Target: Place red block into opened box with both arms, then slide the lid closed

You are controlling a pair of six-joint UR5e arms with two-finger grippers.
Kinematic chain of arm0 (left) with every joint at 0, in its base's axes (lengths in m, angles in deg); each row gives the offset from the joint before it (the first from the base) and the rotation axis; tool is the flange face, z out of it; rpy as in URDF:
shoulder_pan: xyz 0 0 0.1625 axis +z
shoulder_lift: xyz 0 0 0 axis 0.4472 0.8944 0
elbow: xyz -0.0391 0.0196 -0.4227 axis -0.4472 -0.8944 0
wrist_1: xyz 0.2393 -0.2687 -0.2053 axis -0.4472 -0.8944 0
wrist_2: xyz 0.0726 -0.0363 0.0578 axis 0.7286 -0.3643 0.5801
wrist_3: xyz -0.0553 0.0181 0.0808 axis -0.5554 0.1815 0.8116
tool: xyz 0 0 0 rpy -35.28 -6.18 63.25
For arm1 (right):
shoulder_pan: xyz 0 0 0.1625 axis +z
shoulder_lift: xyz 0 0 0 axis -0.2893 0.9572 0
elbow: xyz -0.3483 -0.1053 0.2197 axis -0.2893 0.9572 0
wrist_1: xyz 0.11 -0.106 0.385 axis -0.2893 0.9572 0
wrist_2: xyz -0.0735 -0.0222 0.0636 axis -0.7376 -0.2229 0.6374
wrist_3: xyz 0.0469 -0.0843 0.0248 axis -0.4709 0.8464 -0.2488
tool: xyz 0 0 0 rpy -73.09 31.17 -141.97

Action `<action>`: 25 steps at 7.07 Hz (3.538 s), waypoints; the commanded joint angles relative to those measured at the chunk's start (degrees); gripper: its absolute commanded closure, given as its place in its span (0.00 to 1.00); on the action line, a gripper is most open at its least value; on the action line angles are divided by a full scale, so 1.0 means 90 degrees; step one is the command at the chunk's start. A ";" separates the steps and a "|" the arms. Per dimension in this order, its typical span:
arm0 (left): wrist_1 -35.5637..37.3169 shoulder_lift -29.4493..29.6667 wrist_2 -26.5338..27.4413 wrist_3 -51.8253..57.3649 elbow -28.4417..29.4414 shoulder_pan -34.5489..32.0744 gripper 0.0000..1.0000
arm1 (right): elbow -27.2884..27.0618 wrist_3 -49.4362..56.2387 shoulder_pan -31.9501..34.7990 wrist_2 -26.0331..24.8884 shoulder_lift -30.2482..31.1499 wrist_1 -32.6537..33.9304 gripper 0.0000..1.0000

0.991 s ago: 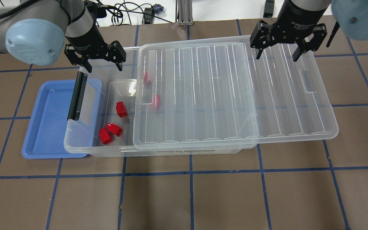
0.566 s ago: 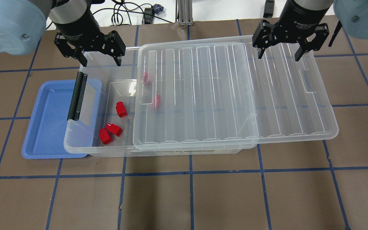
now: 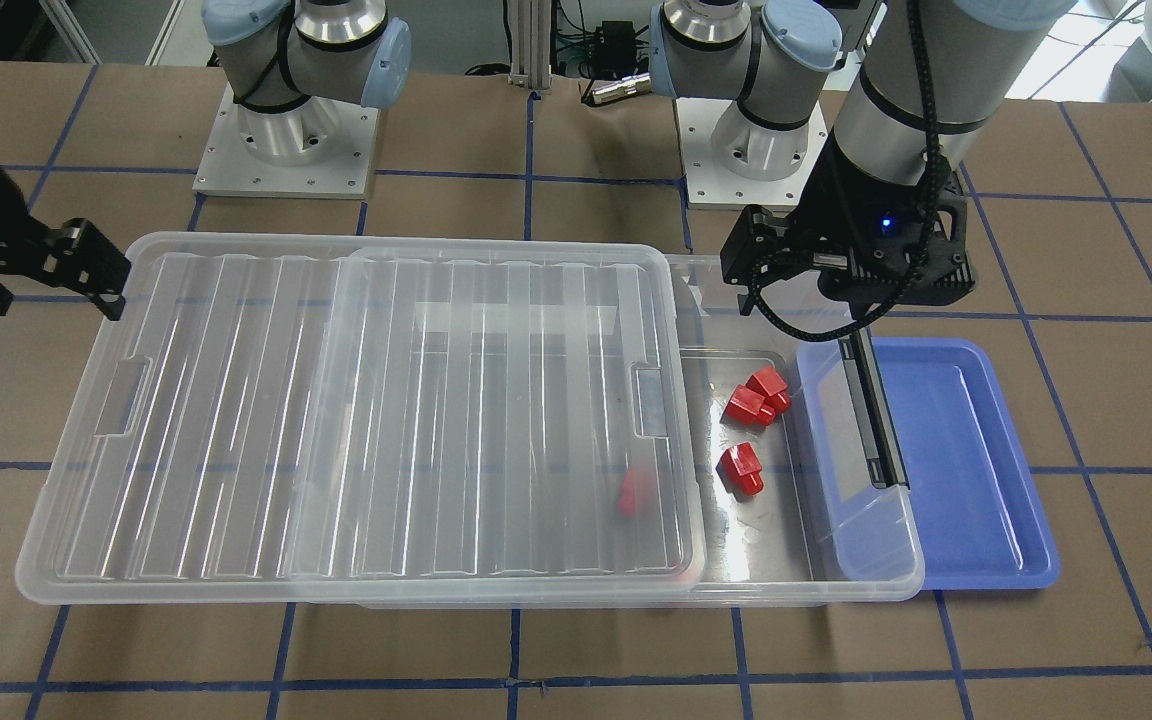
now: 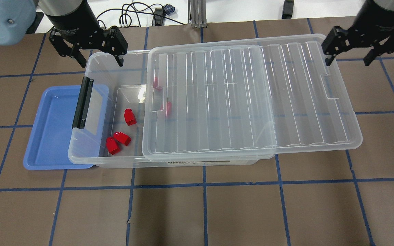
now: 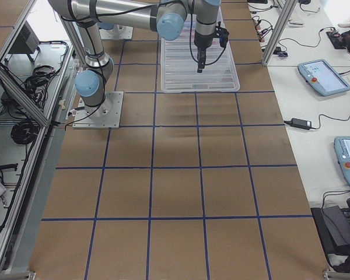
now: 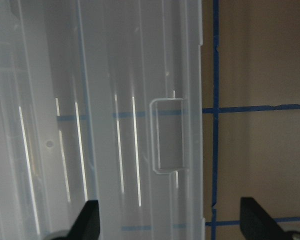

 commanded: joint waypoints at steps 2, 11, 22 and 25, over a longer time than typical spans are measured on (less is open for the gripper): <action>-0.0011 -0.0072 0.0036 0.0013 -0.0060 -0.0059 0.00 | -0.1063 0.0908 -0.0997 -0.0332 -0.0402 0.1349 0.00; -0.0011 -0.0092 0.0036 0.0023 -0.0060 -0.0069 0.00 | -0.1478 -0.0369 0.0415 -0.0286 -0.0405 0.1609 0.00; 0.0009 -0.0073 0.0046 0.0023 0.0037 -0.0020 0.00 | 0.0815 -0.1611 0.1804 -0.0130 0.0209 -0.1254 0.00; -0.0001 -0.0102 0.0036 0.0023 0.0028 -0.0039 0.00 | 0.0798 -0.1883 0.2040 -0.0061 0.0153 -0.1155 0.00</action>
